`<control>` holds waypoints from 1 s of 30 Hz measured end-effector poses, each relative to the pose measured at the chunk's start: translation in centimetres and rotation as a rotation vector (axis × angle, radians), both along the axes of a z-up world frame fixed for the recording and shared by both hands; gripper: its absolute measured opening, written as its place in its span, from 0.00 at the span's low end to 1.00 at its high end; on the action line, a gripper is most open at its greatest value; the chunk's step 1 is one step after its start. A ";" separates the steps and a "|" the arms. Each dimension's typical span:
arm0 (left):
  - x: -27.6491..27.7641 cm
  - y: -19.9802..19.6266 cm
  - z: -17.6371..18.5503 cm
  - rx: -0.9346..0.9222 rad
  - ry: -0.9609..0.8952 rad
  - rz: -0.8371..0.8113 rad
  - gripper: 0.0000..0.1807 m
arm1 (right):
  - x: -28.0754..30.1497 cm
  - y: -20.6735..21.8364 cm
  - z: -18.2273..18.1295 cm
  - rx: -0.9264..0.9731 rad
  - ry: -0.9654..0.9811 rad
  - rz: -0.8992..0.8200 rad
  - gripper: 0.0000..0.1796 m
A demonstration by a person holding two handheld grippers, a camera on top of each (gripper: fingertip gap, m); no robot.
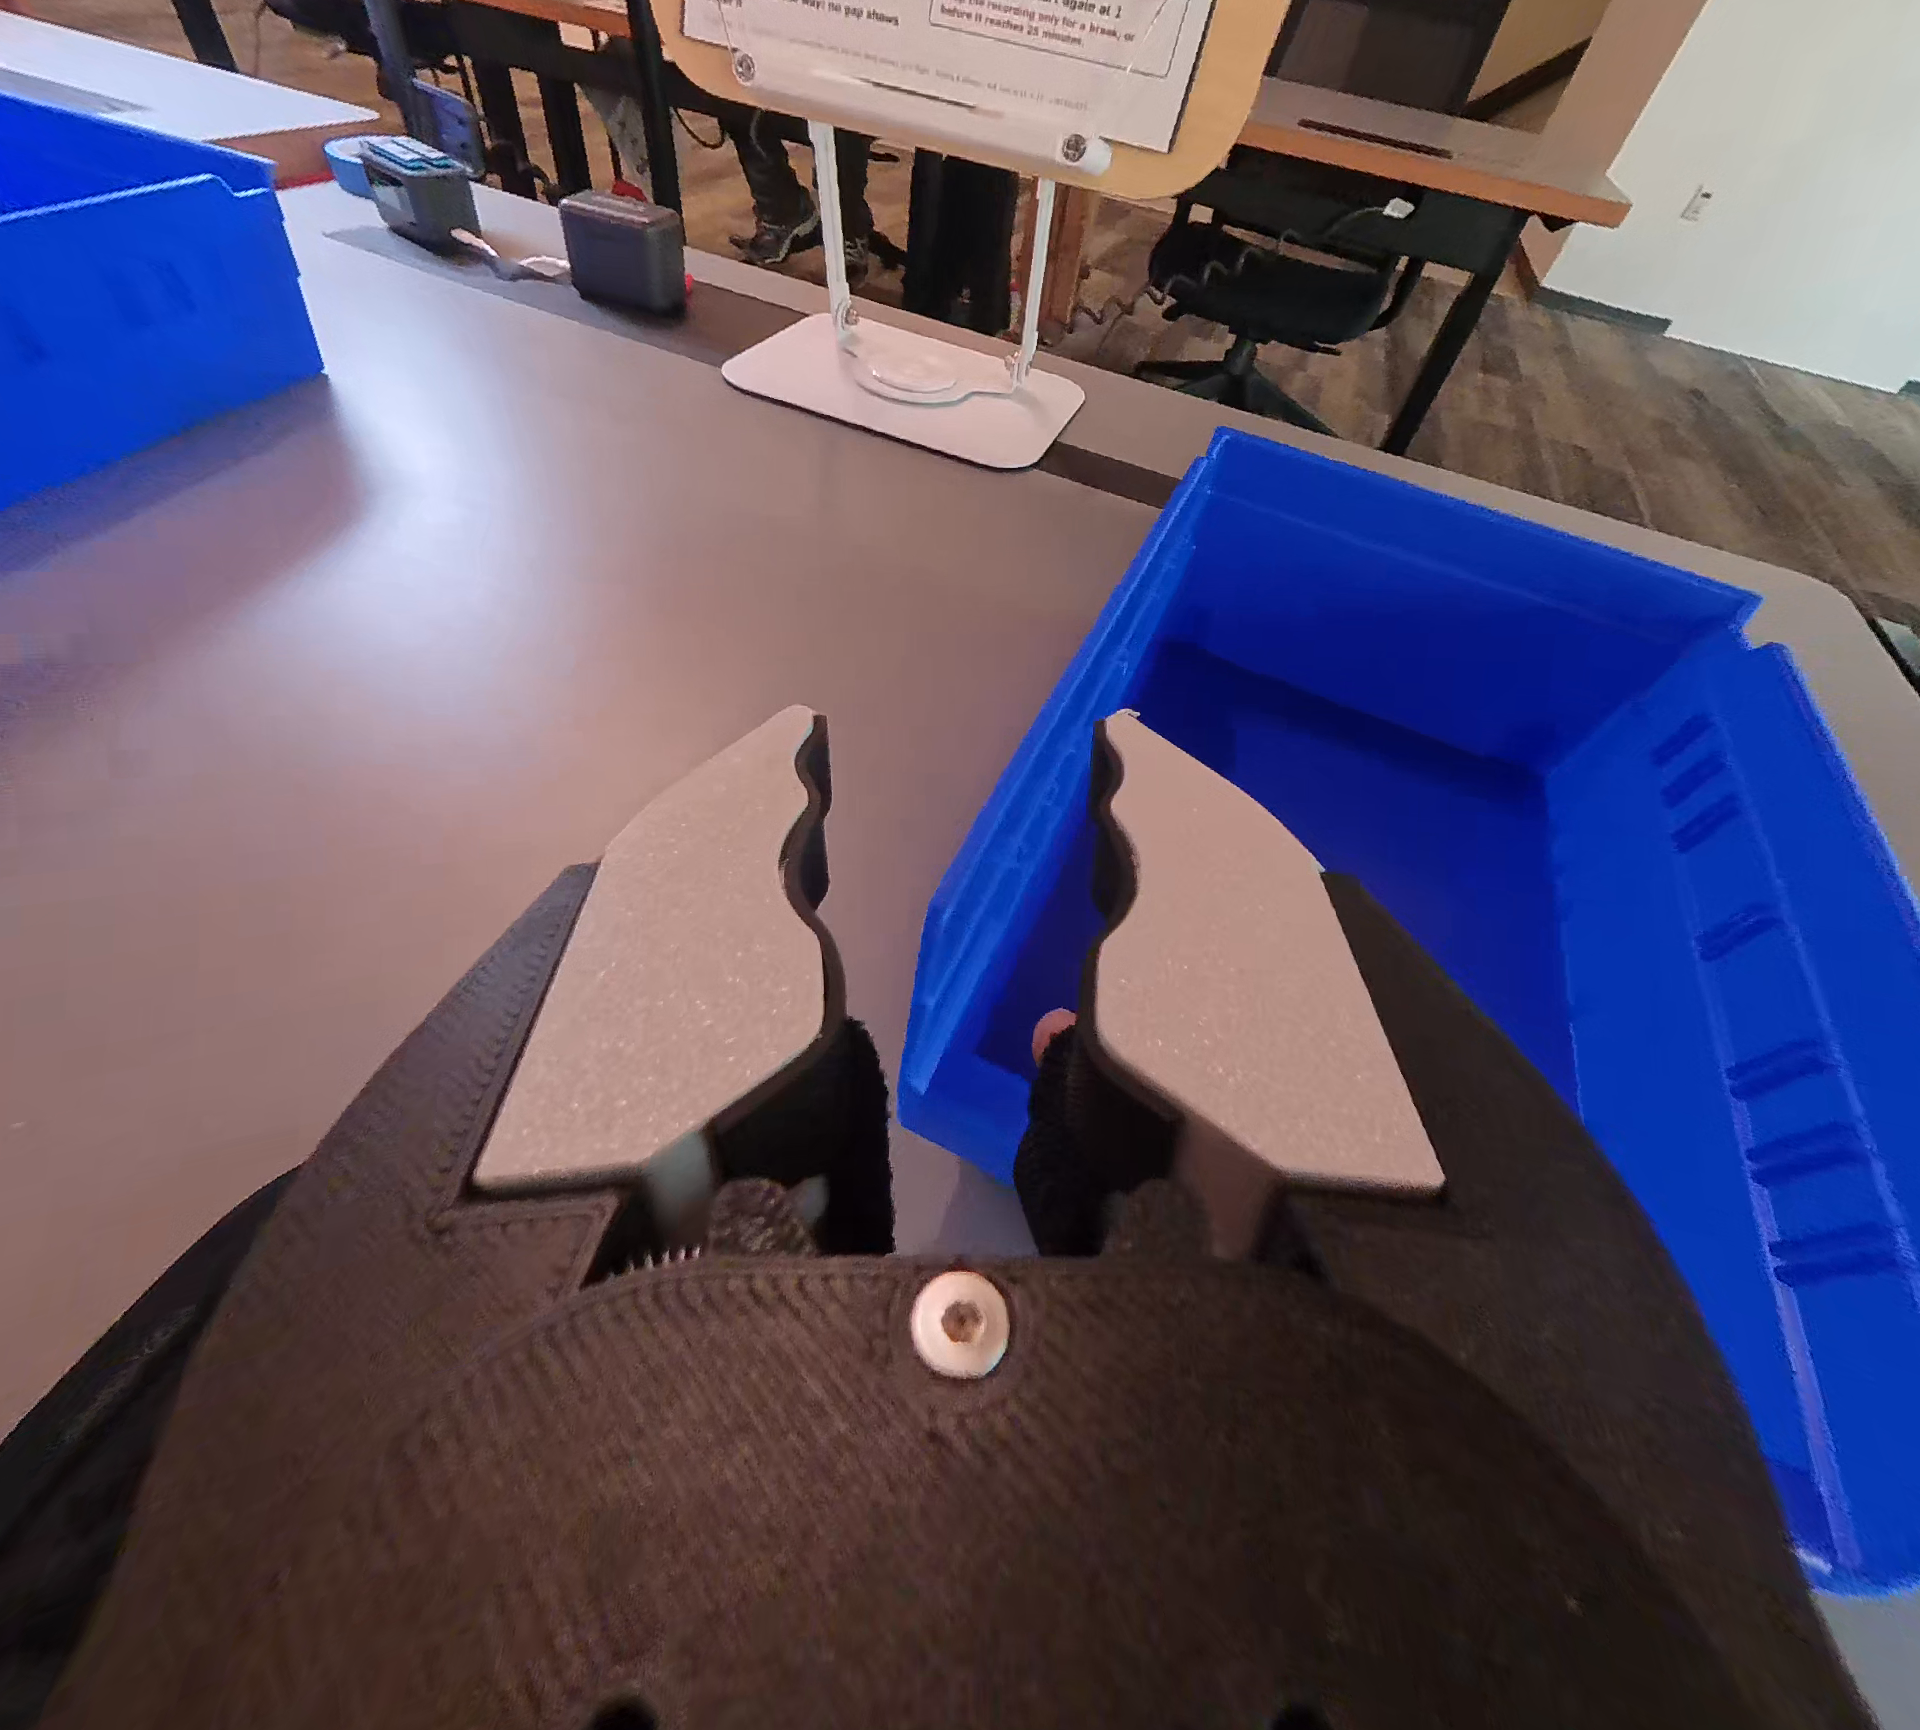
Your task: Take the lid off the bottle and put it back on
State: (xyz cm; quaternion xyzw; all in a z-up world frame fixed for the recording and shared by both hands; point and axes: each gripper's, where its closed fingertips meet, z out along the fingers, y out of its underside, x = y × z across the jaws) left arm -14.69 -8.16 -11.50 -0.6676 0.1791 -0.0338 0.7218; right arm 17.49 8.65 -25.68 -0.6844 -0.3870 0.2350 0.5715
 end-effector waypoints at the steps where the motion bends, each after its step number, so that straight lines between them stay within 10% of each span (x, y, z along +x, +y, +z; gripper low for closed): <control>1: 1.6 0.7 -0.7 -0.023 -0.062 -0.040 0.56 | 0.0 -0.2 0.0 -0.002 0.001 0.012 0.27; 13: 13.4 9.5 -14.4 -0.438 0.003 -0.169 0.56 | 1.7 0.4 -0.3 -0.037 0.028 -0.003 0.27; 30: 13.0 9.2 -12.8 -0.380 -0.097 -0.131 0.70 | 1.4 1.0 -1.6 -0.066 -0.007 -0.010 0.27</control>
